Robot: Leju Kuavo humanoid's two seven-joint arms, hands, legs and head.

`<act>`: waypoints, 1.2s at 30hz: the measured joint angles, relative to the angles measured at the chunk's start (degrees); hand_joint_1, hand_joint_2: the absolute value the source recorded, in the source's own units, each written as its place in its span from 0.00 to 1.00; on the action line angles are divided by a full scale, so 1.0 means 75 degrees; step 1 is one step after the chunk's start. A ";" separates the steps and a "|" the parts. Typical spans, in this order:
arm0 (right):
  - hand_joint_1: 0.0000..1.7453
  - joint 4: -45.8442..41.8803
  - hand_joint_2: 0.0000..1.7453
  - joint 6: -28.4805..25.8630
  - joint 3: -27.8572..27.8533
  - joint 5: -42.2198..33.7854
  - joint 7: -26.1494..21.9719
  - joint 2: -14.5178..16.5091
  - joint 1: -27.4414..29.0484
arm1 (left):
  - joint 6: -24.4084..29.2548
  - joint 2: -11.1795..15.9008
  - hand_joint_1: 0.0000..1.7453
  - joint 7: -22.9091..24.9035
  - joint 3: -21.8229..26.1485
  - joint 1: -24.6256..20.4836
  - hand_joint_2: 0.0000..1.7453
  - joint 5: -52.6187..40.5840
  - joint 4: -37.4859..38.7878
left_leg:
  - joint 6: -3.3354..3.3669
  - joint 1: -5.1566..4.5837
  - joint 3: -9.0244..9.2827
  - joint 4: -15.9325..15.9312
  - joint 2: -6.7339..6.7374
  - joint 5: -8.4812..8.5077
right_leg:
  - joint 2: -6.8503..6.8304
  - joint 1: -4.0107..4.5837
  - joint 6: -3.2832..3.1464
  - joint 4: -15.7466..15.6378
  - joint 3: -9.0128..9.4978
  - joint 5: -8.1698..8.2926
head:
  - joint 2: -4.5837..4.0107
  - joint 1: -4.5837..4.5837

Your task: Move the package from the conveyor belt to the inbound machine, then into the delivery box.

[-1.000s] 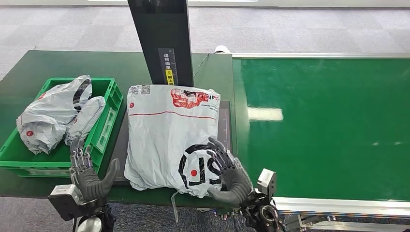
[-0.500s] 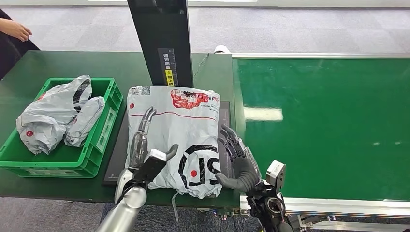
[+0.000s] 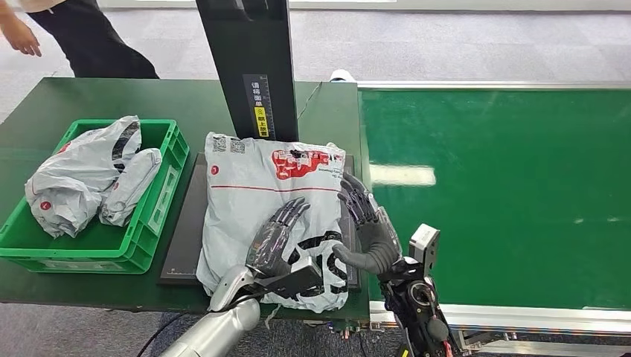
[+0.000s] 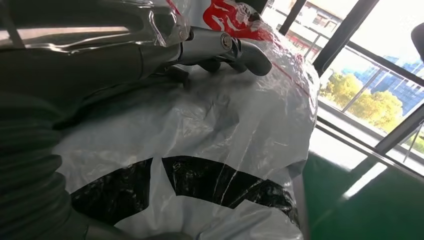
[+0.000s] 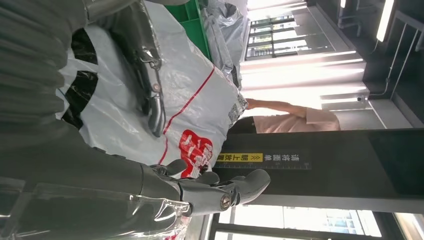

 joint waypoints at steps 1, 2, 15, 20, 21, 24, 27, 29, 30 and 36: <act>0.00 0.0030 1.00 0.0010 0.0001 0.0002 0.0000 0.0000 -0.0035 | 0.0029 0.0008 0.00 0.0024 -0.0048 -0.0027 1.00 -0.0031 0.0116 | 0.0000 0.0000 0.0002 -0.0001 -0.0001 0.0000 | 0.0000 0.0000 0.0000 0.0000 0.0003 0.0000 | 0.0000 0.0000; 0.00 0.0059 1.00 0.0016 0.0001 0.0007 0.0000 0.0000 -0.0070 | 0.0064 0.0017 0.00 0.0055 -0.0091 -0.0055 1.00 -0.0073 0.0215 | 0.0000 0.0000 0.0004 -0.0001 -0.0001 0.0000 | -0.0001 0.0000 0.0000 0.0000 0.0007 0.0000 | 0.0000 0.0001; 0.00 0.0244 1.00 -0.0032 0.0009 0.0025 0.0000 -0.0002 -0.0285 | 0.0239 0.0176 0.99 0.0472 -0.0502 -0.0232 1.00 -0.0685 0.0778 | 0.0002 0.0000 0.0068 -0.0005 -0.0005 -0.0004 | -0.0006 0.0000 -0.0001 -0.0001 0.0087 -0.0005 | 0.0000 0.0001; 0.00 0.0305 1.00 -0.0039 0.0015 0.0025 0.0000 -0.0003 -0.0323 | 0.0544 0.0250 1.00 0.0216 -0.0504 -0.0199 1.00 -0.0505 0.0795 | 0.0003 0.0000 0.0076 -0.0005 -0.0004 -0.0001 | -0.0008 0.0000 -0.0001 -0.0001 0.0095 -0.0003 | 0.0000 0.0001; 0.00 0.0317 1.00 -0.0046 0.0018 0.0026 0.0000 -0.0003 -0.0325 | 0.0680 0.0268 1.00 0.0092 -0.0478 -0.0179 1.00 -0.0405 0.0784 | 0.0002 0.0000 0.0078 -0.0005 -0.0004 -0.0001 | -0.0008 0.0000 -0.0001 -0.0001 0.0094 -0.0002 | 0.0000 0.0001; 0.00 0.0347 1.00 -0.0079 0.0031 0.0025 0.0000 -0.0003 -0.0326 | 0.1058 0.0325 1.00 -0.0294 -0.0325 -0.0093 1.00 -0.0062 0.0648 | 0.0000 0.0001 0.0083 -0.0004 -0.0002 0.0001 | -0.0007 0.0001 -0.0001 0.0000 0.0088 -0.0001 | 0.0000 0.0001; 0.00 0.0365 1.00 -0.0113 0.0040 0.0023 0.0000 -0.0003 -0.0325 | 0.1341 0.0398 1.00 -0.0648 -0.0082 0.0054 1.00 0.0338 0.0322 | -0.0001 0.0001 0.0077 -0.0004 0.0000 0.0001 | -0.0005 0.0002 -0.0001 0.0000 0.0078 -0.0001 | 0.0000 0.0001; 0.00 0.0371 1.00 -0.0154 0.0043 0.0020 0.0000 -0.0004 -0.0322 | 0.1473 0.0474 1.00 -0.0860 0.0121 0.0196 1.00 0.0645 -0.0006 | -0.0001 0.0002 0.0067 -0.0004 0.0002 0.0001 | -0.0004 0.0002 -0.0001 0.0001 0.0066 -0.0001 | 0.0000 0.0001; 0.00 0.0372 1.00 -0.0188 0.0044 0.0016 0.0000 -0.0005 -0.0318 | 0.1527 0.0522 1.00 -0.0969 0.0237 0.0280 1.00 0.0821 -0.0208 | -0.0001 0.0002 0.0062 -0.0004 0.0002 0.0001 | -0.0004 0.0002 -0.0001 0.0001 0.0060 -0.0001 | 0.0000 0.0000; 0.00 0.0366 1.00 -0.0385 0.0044 0.0004 0.0000 -0.0018 -0.0204 | 0.1706 0.0947 1.00 -0.1770 0.1026 0.0816 1.00 0.2141 -0.1785 | -0.0001 0.0002 0.0035 -0.0004 0.0002 0.0002 | -0.0003 0.0003 -0.0001 0.0002 0.0034 -0.0002 | 0.0000 0.0001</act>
